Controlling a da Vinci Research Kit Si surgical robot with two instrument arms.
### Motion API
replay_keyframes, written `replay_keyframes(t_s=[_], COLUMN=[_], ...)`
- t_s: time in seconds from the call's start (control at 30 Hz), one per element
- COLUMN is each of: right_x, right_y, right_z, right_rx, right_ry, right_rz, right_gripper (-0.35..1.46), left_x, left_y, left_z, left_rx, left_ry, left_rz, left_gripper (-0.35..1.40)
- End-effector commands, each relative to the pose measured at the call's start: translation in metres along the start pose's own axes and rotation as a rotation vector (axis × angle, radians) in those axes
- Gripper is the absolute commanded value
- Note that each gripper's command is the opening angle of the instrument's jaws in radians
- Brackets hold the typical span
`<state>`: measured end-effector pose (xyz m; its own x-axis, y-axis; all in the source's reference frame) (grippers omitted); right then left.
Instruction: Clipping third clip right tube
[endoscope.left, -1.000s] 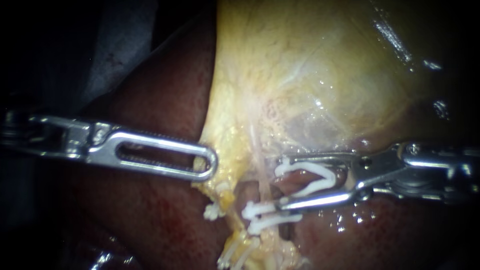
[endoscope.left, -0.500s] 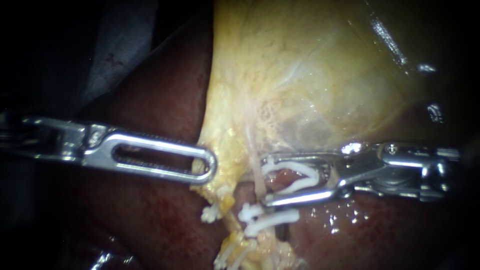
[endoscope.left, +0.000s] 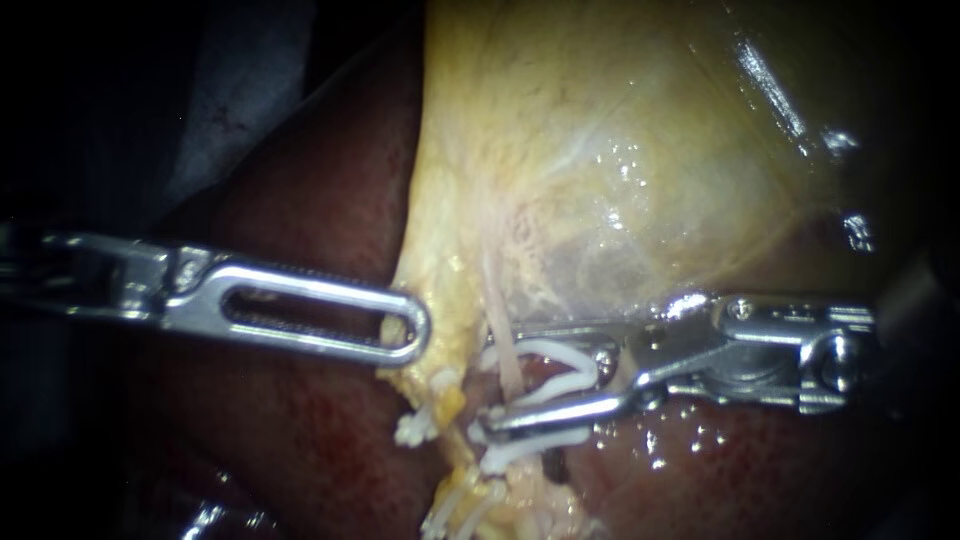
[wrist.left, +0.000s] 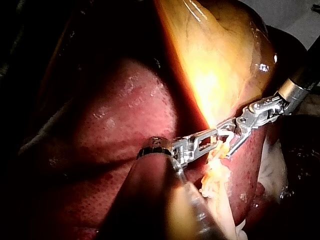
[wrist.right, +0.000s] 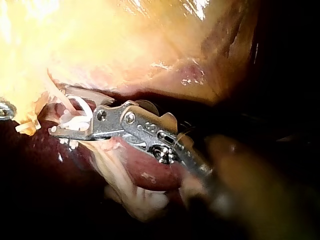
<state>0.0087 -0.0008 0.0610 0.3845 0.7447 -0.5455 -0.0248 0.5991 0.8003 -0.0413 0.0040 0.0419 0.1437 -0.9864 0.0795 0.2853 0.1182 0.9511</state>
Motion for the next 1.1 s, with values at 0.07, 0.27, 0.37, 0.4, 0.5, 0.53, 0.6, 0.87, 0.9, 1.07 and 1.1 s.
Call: replay_keyframes(t_s=[0.07, 0.27, 0.37, 0.4, 0.5, 0.53, 0.6, 0.87, 0.9, 1.07, 1.1], right_x=[0.0004, 0.0016, 0.0019, 0.002, 0.0021, 0.0021, 0.0023, 0.0022, 0.0021, 0.002, 0.002], right_y=[-0.0001, -0.0001, -0.0001, -0.0001, 0.0, 0.0, 0.0, 0.0004, 0.0005, 0.0009, 0.0009], right_z=[-0.0001, -0.0003, -0.0002, -0.0001, 0.0, 0.0001, 0.0001, -0.001, -0.0011, -0.0015, -0.0015], right_rx=[0.001, 0.005, 0.004, 0.004, 0.003, 0.003, 0.003, 0.002, 0.002, 0.004, 0.004], right_ry=[0.003, 0.01, 0.011, 0.011, 0.011, 0.011, 0.011, 0.013, 0.013, 0.012, 0.012], right_rz=[0.001, 0.009, 0.011, 0.011, 0.011, 0.011, 0.012, 0.013, 0.013, 0.012, 0.011], right_gripper=[0.46, 0.43, 0.42, 0.42, 0.4, 0.39, 0.36, -0.19, -0.24, -0.35, -0.35], left_x=[-0.0001, -0.0003, -0.0003, -0.0003, -0.0003, -0.0003, -0.0003, -0.0003, -0.0003, -0.0003, -0.0003], left_y=[0.0003, 0.0008, 0.0008, 0.0008, 0.0008, 0.0008, 0.0008, 0.0008, 0.0008, 0.0008, 0.0008], left_z=[-0.0001, -0.0004, -0.0004, -0.0004, -0.0004, -0.0004, -0.0004, -0.0004, -0.0004, -0.0004, -0.0004], left_rx=[0.0, -0.003, -0.003, -0.003, -0.003, -0.003, -0.003, -0.003, -0.003, -0.003, -0.003], left_ry=[-0.002, -0.006, -0.006, -0.006, -0.006, -0.006, -0.006, -0.006, -0.006, -0.006, -0.006], left_rz=[0.0, 0.001, 0.001, 0.001, 0.001, 0.001, 0.001, 0.001, 0.001, 0.001, 0.001], left_gripper=[-0.35, -0.35, -0.35, -0.35, -0.35, -0.35, -0.35, -0.35, -0.35, -0.35, -0.35])
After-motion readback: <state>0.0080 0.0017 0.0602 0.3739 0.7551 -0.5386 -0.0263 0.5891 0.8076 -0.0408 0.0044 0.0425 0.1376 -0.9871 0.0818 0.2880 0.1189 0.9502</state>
